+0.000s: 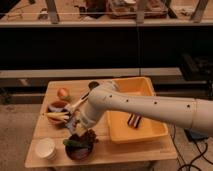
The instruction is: Place grapes in purple bowl
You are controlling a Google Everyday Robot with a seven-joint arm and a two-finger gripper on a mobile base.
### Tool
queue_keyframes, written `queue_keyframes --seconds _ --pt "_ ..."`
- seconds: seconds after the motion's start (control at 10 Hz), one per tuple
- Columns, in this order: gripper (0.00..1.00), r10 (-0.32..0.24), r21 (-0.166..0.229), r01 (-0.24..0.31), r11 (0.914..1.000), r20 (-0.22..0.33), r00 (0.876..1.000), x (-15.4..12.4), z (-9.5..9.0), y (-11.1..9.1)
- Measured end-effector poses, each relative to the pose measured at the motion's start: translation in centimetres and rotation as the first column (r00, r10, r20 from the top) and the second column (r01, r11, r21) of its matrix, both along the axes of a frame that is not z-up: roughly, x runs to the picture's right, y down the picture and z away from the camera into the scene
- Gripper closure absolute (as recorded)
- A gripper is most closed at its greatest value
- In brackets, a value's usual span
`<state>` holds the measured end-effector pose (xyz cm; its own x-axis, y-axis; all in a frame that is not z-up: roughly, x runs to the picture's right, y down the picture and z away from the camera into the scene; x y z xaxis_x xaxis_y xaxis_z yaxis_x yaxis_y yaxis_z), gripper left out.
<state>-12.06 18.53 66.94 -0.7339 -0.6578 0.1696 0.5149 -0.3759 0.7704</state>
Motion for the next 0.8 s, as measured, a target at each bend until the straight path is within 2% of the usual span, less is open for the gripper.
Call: queue_keyframes --seconds 0.1,0.2,0.4,0.6,0.8 --pt "0.85 -0.013 -0.001 0.013 0.9999 0.013 1.000 -0.8 -0.3 0.2" --pt "0.79 -0.026 -0.005 0.027 0.9996 0.022 0.999 -1.3 -0.5 0.5" --pt "0.62 -0.036 -0.010 0.037 0.9993 0.028 0.999 -1.8 -0.6 0.7" --pt "0.40 -0.047 -0.014 0.048 0.9987 0.034 0.998 -2.1 -0.8 1.1" --pt "0.23 -0.055 -0.022 0.056 0.9982 0.045 0.997 -2.4 -0.9 1.3"
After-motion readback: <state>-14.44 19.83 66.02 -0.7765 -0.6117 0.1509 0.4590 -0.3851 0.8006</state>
